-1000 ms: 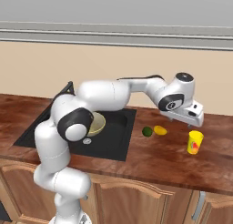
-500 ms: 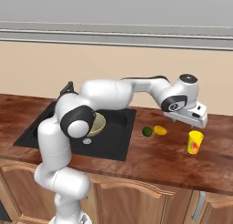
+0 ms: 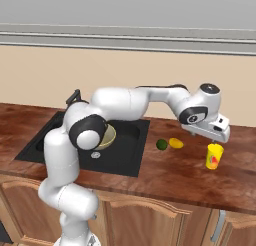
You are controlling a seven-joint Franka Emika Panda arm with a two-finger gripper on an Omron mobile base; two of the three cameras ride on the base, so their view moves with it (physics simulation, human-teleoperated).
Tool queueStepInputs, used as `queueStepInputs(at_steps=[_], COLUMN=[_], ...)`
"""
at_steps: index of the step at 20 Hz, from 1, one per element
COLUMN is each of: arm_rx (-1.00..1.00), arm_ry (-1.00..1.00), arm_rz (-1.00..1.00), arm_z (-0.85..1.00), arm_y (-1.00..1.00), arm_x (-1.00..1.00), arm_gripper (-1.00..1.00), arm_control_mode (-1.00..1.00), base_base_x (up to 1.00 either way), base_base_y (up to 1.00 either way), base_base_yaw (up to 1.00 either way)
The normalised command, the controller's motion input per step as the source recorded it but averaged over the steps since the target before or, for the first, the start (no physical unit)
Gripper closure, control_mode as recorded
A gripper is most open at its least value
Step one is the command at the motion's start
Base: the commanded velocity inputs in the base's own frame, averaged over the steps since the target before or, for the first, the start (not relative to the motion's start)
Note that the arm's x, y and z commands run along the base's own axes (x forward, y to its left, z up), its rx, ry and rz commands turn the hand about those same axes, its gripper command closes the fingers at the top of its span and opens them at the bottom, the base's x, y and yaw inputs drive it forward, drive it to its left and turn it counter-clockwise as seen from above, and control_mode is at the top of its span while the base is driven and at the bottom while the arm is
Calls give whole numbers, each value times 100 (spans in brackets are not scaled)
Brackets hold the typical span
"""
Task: Remove the lime and mango from the sink. Then move the bowl and cup from the counter to the sink for washing.
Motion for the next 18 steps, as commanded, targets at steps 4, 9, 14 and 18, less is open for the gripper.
queueStepInputs(at_steps=[4,9,14,18], arm_rx=[0,0,0,0], arm_ry=[1,5,8,9], arm_rz=[0,0,0,0], arm_z=[-9,-11,-10,-9], arm_y=[0,-3,-4,-4], arm_x=[0,4,7,9], arm_gripper=[-100,-100,-100,-100], arm_control_mode=[-100,-100,-100,-100], base_base_x=[0,0,0,0], base_base_y=[0,0,0,0], base_base_yaw=[0,0,0,0])
